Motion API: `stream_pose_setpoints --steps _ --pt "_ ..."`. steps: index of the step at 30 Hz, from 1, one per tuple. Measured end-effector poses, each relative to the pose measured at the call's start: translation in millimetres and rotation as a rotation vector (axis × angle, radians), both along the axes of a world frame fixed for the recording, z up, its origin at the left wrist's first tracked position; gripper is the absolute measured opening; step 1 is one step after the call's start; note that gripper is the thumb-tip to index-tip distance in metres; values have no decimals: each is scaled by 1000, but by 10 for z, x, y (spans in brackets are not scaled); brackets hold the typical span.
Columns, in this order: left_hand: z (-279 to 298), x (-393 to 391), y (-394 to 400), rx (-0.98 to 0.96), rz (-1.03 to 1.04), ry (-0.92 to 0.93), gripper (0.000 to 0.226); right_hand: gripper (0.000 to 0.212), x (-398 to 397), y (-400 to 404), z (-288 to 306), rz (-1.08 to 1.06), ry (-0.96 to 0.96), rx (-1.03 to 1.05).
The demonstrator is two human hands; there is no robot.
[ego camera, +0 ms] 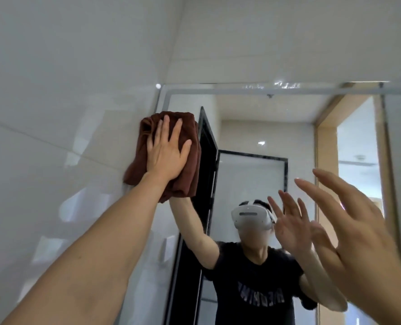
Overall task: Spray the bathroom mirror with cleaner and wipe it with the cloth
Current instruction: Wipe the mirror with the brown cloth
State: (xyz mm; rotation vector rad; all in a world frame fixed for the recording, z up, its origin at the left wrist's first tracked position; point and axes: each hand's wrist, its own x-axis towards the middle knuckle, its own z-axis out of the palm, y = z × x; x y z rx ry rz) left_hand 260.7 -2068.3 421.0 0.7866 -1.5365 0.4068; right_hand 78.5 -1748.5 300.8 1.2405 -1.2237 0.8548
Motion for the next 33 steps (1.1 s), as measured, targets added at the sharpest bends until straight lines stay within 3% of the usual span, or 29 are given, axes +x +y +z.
stream_pose_setpoints --steps 9,18,26,33 --pt "963 -72 43 17 -39 100 70 65 -211 102 585 -137 74 -68" --pt "1272 -363 261 76 -22 181 69 54 -443 -126 1201 -271 112 -97" --pt "1323 -1201 1090 -134 -62 -8 69 67 -450 -302 1784 -401 76 -27" --pt "1200 -1935 1733 -334 -79 -346 71 63 -599 -308 2010 -420 7 -75"
